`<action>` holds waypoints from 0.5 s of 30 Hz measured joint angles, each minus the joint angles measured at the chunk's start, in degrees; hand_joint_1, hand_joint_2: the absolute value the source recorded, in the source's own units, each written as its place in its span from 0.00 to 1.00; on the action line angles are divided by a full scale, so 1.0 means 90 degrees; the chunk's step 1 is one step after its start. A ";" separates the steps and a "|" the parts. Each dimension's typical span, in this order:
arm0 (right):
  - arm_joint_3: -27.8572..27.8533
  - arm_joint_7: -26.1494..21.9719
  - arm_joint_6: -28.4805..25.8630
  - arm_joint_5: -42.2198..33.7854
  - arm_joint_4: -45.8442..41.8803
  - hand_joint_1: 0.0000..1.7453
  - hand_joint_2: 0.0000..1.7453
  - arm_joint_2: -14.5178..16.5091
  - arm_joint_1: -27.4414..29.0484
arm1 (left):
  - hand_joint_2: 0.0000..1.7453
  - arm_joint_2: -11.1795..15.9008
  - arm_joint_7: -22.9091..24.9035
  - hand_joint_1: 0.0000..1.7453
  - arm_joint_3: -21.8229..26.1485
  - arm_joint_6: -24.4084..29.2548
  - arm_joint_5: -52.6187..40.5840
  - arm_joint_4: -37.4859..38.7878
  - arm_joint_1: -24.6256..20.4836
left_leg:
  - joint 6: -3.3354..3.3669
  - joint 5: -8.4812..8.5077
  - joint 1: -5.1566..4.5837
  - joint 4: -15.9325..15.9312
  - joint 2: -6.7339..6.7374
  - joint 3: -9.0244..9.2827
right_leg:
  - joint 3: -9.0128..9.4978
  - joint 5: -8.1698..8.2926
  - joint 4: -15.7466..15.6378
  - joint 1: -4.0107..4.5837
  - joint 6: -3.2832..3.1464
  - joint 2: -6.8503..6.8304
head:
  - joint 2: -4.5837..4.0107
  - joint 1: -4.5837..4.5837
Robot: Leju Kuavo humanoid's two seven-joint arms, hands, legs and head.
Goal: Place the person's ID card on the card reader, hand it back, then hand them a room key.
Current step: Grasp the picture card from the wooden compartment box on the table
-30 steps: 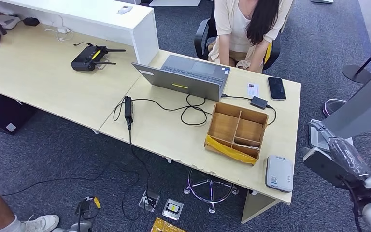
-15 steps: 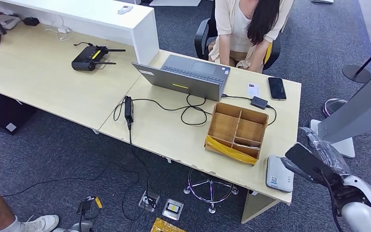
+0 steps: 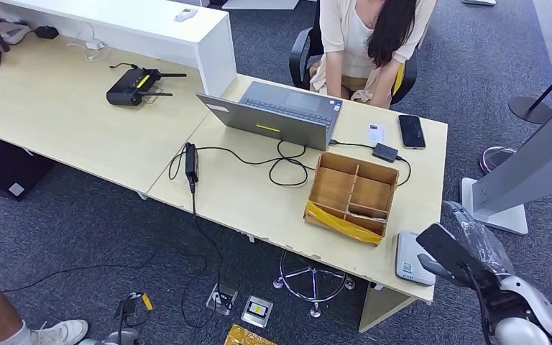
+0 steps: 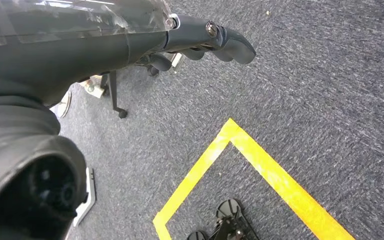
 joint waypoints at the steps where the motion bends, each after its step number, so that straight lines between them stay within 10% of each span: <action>1: 0.0000 0.0001 -0.0002 0.0000 -0.0027 0.00 1.00 -0.0008 0.0013 | 0.00 -0.0001 0.0000 0.00 0.0000 0.0000 -0.0001 0.0000 0.0000 | 0.0000 0.0000 0.0000 0.0000 0.0000 0.0000 | 0.0000 0.0000 0.0000 0.0000 0.0000 0.0000 | 0.0000 0.0001; 15: -0.0016 0.0268 -0.0363 0.0594 -0.0513 0.00 1.00 -0.0047 0.0407 | 0.00 -0.0033 0.0000 0.00 0.0000 -0.0001 -0.0012 0.0000 0.0000 | 0.0000 0.0000 0.0000 0.0000 -0.0001 -0.0001 | 0.0001 -0.0001 0.0000 0.0000 -0.0001 -0.0002 | 0.0000 0.0001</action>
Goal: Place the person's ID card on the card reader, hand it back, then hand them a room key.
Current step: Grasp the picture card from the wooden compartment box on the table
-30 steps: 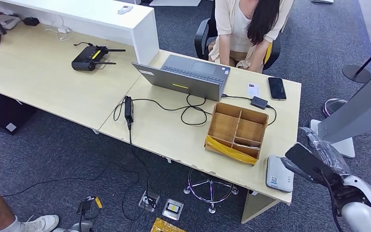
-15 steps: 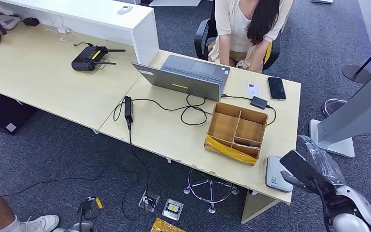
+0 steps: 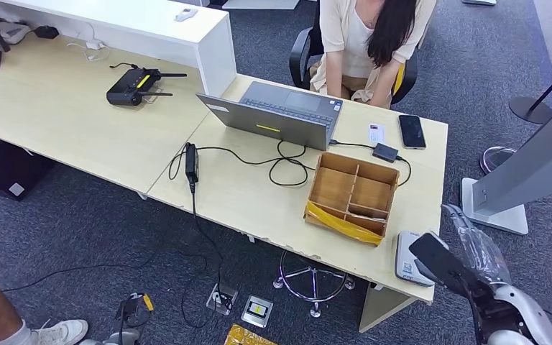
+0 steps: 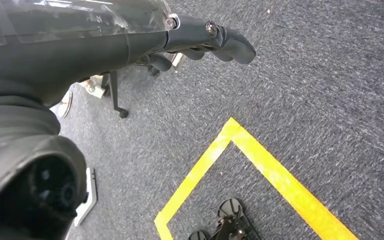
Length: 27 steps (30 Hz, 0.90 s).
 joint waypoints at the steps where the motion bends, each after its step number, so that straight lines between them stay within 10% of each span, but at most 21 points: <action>1: -0.0010 0.0061 -0.0069 0.0127 -0.0100 0.00 1.00 0.0014 0.0116 | 0.00 -0.0006 0.0000 0.00 0.0000 0.0005 -0.0001 0.0000 0.0000 | 0.0000 0.0000 0.0000 0.0000 0.0000 0.0000 | 0.0000 0.0000 0.0000 0.0000 0.0000 -0.0001 | 0.0000 0.0000; 27: -0.0374 -0.0145 -0.0387 0.2863 -0.0839 0.00 1.00 0.1863 0.1792 | 0.00 -0.0118 0.0076 0.00 0.0000 0.0050 -0.0131 0.0000 -0.0021 | -0.0004 -0.0002 0.0006 -0.0004 0.0001 0.0000 | 0.0002 -0.0004 0.0001 0.0005 -0.0005 0.0002 | 0.0000 0.0001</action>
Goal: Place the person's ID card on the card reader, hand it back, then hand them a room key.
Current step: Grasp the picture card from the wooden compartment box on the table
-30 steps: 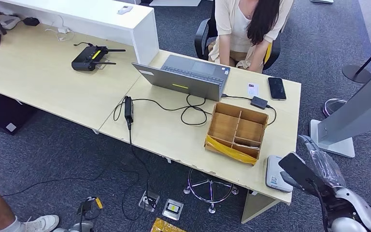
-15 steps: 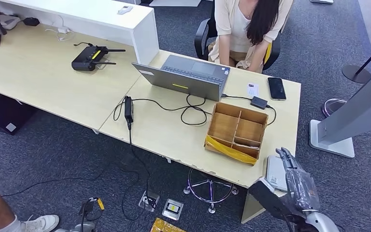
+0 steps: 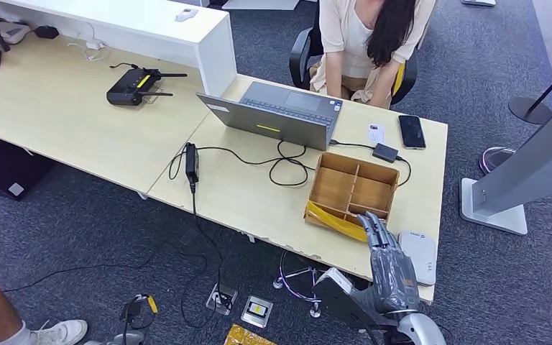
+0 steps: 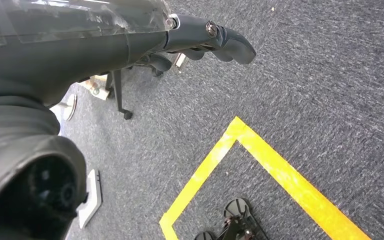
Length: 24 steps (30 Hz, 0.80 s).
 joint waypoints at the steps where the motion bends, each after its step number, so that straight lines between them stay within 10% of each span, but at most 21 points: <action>1: -0.0019 -0.0039 -0.0001 0.0031 0.0056 0.00 1.00 0.0075 -0.0009 | 0.00 0.0000 -0.0001 0.00 0.0000 -0.0013 -0.0003 0.0000 -0.0001 | 0.0000 0.0000 0.0000 0.0000 0.0000 0.0000 | 0.0000 0.0000 0.0000 0.0000 0.0000 0.0000 | 0.0000 0.0000; 24: -0.0307 -0.0384 -0.0191 0.0626 0.1856 0.00 1.00 0.1144 -0.0959 | 0.00 0.0056 -0.0005 0.00 -0.0004 -0.0520 -0.0249 0.0000 -0.0006 | 0.0000 0.0000 0.0000 0.0001 0.0000 -0.0002 | -0.0002 0.0000 0.0001 0.0000 0.0000 0.0000 | 0.0000 -0.0001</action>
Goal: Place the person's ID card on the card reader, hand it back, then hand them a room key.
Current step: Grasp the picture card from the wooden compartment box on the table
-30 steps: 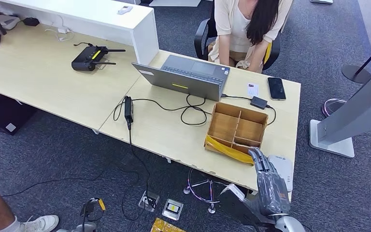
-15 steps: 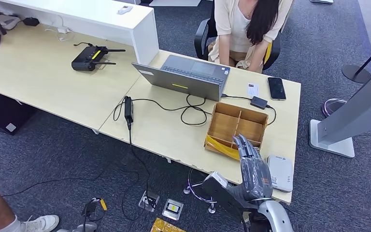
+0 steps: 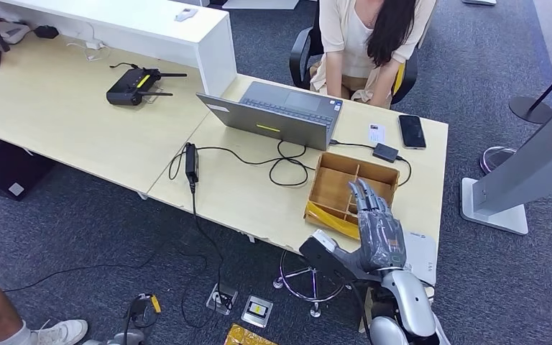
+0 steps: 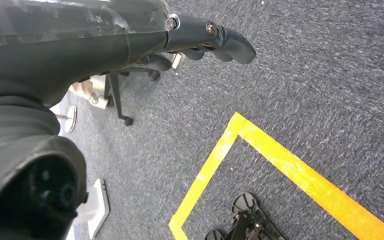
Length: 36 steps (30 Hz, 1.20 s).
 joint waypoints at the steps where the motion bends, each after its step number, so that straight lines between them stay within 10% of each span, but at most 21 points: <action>1: -0.0011 -0.0011 -0.0015 0.0005 0.0091 0.00 1.00 0.0026 -0.0036 | 0.00 0.0007 0.0001 0.00 -0.0001 -0.0021 -0.0009 0.0000 0.0000 | 0.0000 0.0000 0.0000 0.0000 0.0000 0.0000 | 0.0000 0.0000 0.0000 0.0000 0.0000 0.0000 | 0.0000 0.0000; 36: -0.0309 -0.0189 -0.0208 0.0174 0.1851 0.00 1.00 0.0446 -0.0532 | 0.00 0.0139 0.0001 0.00 -0.0003 -0.0336 -0.0148 0.0000 0.0005 | 0.0000 0.0000 0.0000 0.0000 0.0000 0.0000 | -0.0002 0.0000 0.0000 0.0000 0.0000 0.0001 | 0.0000 0.0001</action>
